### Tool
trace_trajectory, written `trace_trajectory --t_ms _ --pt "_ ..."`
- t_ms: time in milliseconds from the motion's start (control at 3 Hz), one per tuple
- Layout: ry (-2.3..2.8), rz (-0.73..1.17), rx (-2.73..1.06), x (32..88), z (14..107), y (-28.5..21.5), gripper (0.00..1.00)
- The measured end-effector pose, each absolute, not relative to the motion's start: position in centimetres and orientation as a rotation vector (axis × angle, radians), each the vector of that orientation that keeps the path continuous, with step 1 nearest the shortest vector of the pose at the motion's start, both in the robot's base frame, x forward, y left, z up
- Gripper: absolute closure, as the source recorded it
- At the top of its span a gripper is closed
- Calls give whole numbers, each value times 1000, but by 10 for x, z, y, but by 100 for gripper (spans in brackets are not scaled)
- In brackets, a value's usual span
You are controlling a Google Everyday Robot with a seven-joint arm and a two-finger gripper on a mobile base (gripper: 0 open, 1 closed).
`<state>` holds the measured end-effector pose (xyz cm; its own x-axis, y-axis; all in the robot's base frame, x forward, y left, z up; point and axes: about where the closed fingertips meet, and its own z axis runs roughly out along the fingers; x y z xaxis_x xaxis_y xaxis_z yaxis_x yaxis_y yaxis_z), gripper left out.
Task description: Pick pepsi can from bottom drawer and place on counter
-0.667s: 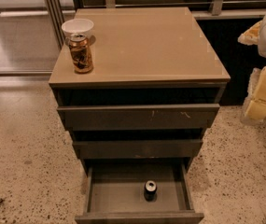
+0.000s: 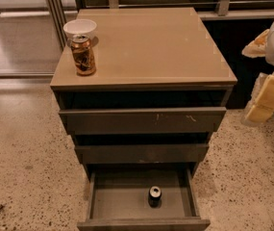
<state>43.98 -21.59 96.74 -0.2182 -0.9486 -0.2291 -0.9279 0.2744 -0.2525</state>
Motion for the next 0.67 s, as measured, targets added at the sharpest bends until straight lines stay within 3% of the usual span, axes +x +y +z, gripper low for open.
trace_trajectory --t_ms 667 --pt "2214 29 -1631 450 877 -213 63"
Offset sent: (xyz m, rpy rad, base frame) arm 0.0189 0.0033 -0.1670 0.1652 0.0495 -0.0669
